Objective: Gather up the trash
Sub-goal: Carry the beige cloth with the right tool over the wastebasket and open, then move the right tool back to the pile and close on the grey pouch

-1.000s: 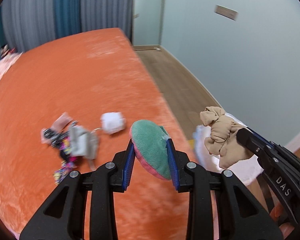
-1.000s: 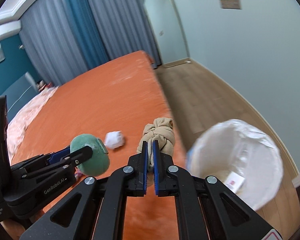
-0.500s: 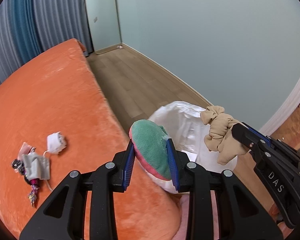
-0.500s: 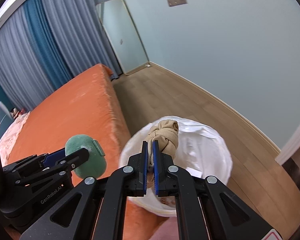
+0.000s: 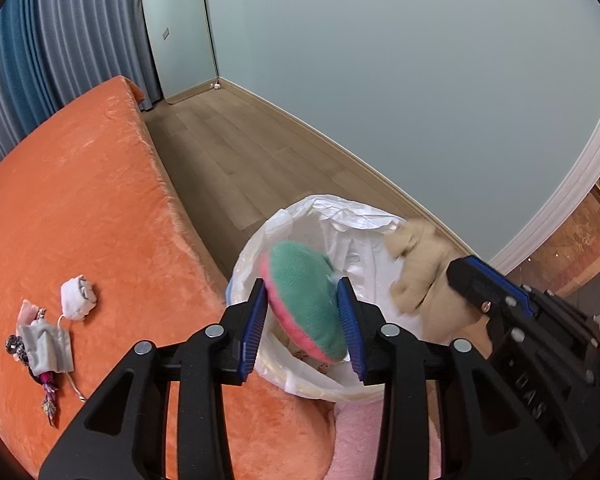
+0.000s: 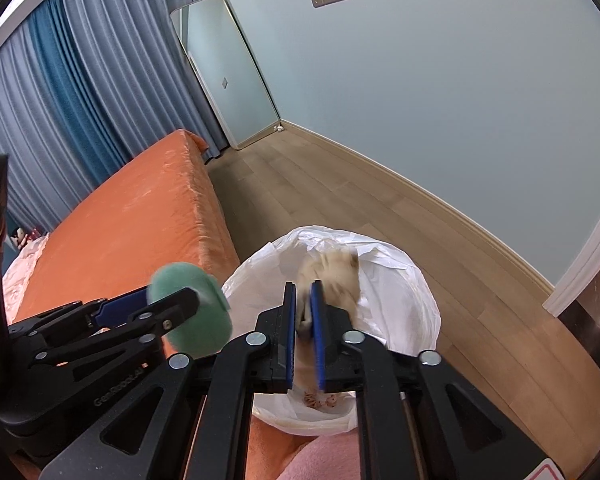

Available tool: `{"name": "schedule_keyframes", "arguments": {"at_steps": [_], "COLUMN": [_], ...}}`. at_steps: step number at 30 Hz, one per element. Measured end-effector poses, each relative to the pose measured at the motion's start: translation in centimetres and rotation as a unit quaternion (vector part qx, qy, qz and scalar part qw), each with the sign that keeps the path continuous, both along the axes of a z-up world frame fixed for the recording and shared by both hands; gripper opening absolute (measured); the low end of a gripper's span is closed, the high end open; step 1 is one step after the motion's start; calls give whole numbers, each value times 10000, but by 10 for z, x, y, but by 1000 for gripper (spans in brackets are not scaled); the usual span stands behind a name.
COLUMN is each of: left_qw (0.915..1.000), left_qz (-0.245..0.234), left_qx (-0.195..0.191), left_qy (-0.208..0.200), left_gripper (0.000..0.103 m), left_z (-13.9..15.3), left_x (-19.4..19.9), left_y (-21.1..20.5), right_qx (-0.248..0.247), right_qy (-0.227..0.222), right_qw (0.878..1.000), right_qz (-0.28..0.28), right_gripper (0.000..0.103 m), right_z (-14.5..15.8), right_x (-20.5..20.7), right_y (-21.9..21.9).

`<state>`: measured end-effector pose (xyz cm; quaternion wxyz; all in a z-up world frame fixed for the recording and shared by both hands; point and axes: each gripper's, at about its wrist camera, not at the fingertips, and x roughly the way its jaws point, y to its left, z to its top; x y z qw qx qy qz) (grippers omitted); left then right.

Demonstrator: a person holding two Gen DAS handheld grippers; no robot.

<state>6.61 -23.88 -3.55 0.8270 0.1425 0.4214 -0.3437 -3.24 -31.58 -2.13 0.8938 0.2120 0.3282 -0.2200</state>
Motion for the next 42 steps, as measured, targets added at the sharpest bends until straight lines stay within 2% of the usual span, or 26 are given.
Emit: {"name": "schedule_keyframes", "arguments": {"at_steps": [3, 4, 6, 19, 21, 27, 36, 39, 42], "left_qw": [9999, 9999, 9998, 9987, 9983, 9964, 9897, 9867, 9835], "left_qz": [92, 117, 138, 507, 563, 839, 1419, 1620, 1799], "left_qx": [-18, -21, -12, -70, -61, -98, -94, -119, -146], "left_qy": [-58, -89, -106, -87, -106, -76, -141, -111, -96], "left_gripper": [52, 54, 54, 54, 54, 56, 66, 67, 71], "left_z": [3, 4, 5, 12, 13, 12, 10, 8, 7], "left_x": [0, -1, -1, 4, 5, 9, 19, 24, 27], "left_y": [-2, -1, 0, 31, 38, 66, 120, 142, 162], "right_qx": [-47, -60, -48, -93, -112, -203, -345, -396, -431], "right_qy": [6, 8, -3, 46, 56, 85, 142, 158, 176], "right_qw": [10000, 10000, 10000, 9999, 9998, 9987, 9944, 9924, 9904], "right_qz": [5, -10, -43, 101, 163, 449, 991, 1153, 1305], "right_gripper": [16, 17, 21, 23, 28, 29, 29, 35, 36], "right_z": [-1, -1, -1, 6, 7, 9, 14, 15, 16], "right_x": [2, 1, 0, 5, 7, 16, 36, 42, 47], "right_y": [1, 1, 0, 14, 19, 44, 89, 106, 122]}}
